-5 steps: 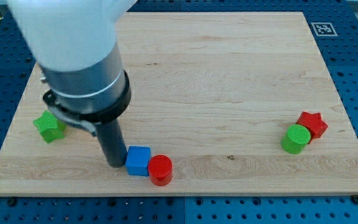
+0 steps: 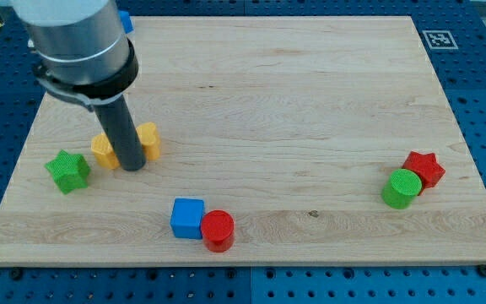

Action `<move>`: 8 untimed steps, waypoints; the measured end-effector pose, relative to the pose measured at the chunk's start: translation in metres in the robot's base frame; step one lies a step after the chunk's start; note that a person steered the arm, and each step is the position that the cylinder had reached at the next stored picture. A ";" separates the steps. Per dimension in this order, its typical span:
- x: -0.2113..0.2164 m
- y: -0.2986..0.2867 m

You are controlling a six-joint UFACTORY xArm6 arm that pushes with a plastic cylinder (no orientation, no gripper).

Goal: Push yellow heart towards the top center

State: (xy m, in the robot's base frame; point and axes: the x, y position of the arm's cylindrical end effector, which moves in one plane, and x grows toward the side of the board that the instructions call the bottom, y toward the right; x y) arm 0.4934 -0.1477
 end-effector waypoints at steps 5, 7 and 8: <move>-0.091 0.078; -0.072 0.038; -0.097 0.034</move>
State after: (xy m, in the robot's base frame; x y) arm 0.3967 -0.1132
